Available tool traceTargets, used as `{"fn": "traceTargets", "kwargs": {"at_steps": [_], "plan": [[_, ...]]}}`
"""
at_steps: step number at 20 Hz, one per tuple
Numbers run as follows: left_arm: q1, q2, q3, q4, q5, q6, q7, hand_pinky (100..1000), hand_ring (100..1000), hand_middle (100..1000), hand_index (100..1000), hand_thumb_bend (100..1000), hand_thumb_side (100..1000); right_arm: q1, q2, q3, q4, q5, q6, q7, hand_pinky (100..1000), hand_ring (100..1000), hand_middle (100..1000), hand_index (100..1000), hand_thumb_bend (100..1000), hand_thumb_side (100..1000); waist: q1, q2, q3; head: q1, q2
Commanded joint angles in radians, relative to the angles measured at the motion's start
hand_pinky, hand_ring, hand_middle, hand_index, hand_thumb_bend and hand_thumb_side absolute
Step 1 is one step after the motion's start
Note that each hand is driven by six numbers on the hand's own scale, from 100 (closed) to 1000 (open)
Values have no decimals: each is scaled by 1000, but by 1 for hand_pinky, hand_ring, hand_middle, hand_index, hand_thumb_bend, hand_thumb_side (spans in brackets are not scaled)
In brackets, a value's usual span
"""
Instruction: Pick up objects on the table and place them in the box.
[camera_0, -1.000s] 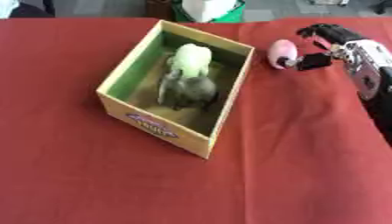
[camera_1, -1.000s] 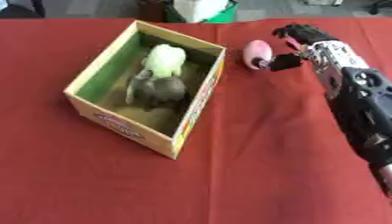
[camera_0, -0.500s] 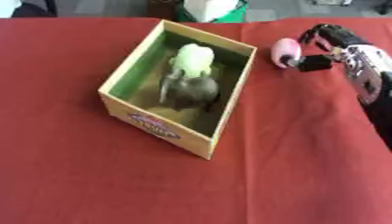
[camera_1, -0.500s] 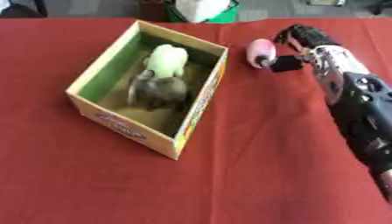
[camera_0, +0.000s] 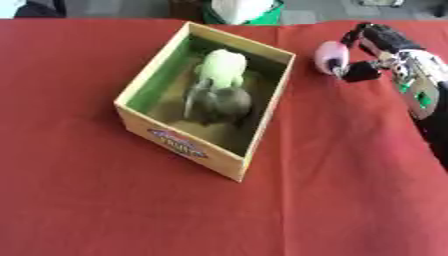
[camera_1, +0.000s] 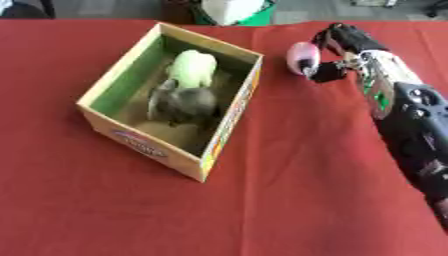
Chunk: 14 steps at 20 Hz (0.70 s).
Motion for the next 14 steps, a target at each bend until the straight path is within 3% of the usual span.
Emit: {"fn": "traceTargets", "kwargs": {"at_steps": [1,2,8,14], "plan": [[-9,12,12,-17,-4,0,-2,761,751,767,833,327,1000,-11,-18,1,-18,-60,8,39,834,1000,663,763,100,145,1,-17,0,4,-1],[-10,11,11,-17,-3,-1,-2,761,751,767,833,327,1000,-11,-17,1,-17,-75,13,50,832,1000,663,763,100,103,0,-17,0,4,-2],[-8,11,12,-17,-1,0,-1,761,751,766,833,325,1000,-12,-16,5,-24,-128,50,74,820,1000,597,710,100,100,0,-21,1,4,-2],[-7,11,12,-17,1,1,-1,761,751,766,833,316,1000,-15,-19,12,-51,-158,74,45,799,1000,531,640,100,100,0,-27,-3,7,1]]}}
